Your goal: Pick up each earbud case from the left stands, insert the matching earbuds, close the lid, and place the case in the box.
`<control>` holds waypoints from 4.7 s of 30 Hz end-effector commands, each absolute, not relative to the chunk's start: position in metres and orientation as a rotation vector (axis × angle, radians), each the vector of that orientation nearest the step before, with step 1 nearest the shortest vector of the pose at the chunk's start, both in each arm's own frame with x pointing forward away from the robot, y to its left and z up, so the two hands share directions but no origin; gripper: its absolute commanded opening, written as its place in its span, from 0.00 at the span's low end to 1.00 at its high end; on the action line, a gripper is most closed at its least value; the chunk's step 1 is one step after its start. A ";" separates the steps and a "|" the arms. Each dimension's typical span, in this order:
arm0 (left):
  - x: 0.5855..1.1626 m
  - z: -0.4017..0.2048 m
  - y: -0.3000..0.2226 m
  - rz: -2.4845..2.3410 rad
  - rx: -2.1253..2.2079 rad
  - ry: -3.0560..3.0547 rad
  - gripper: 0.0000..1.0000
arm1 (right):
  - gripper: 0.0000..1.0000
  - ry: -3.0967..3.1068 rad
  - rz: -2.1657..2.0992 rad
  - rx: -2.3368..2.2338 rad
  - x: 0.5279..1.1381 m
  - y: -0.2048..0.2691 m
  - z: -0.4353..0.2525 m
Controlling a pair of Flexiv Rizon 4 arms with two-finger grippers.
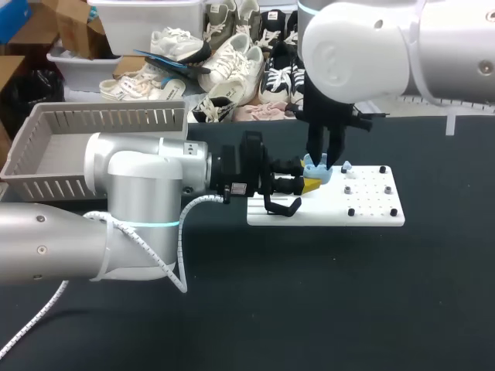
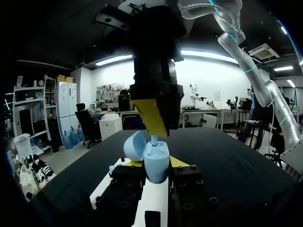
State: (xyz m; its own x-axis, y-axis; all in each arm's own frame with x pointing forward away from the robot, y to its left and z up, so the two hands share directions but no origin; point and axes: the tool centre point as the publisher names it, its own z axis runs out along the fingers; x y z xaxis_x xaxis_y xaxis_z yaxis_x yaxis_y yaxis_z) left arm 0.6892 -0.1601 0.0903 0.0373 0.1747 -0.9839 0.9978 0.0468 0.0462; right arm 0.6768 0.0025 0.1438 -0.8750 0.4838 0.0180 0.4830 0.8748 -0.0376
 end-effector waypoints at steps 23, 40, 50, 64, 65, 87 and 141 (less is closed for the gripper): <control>0.688 0.090 -0.160 -1.049 1.313 1.327 0.00 | 0.00 -3.000 0.036 -0.773 0.675 0.004 0.136; 0.688 0.090 -0.160 -1.049 1.313 1.327 0.00 | 0.18 -3.002 0.035 -0.758 0.675 0.004 0.134; 0.688 0.090 -0.160 -1.049 1.313 1.327 0.00 | 0.19 -3.004 0.034 -0.759 0.675 0.002 0.134; 0.688 0.090 -0.160 -1.049 1.313 1.327 0.00 | 0.20 -3.014 0.040 -0.761 0.676 -0.001 0.138; 0.688 0.090 -0.160 -1.049 1.313 1.327 0.00 | 0.21 -3.015 0.041 -0.761 0.676 -0.001 0.138; 0.688 0.090 -0.160 -1.049 1.313 1.327 0.00 | 0.22 -3.104 -0.029 -0.781 0.660 -0.024 0.158; 0.688 0.090 -0.160 -1.049 1.313 1.327 0.00 | 0.30 -3.283 -0.238 -0.254 0.750 -0.092 0.102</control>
State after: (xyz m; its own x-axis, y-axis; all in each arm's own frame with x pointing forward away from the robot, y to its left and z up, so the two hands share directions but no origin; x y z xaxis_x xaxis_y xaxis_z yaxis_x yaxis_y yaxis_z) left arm 0.6891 -0.1600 0.0903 0.0372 0.1747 -0.9839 0.9978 0.0469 0.0460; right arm 0.7418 -0.0953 0.1081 -0.9730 0.1683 -0.1582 0.1440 0.9775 0.1543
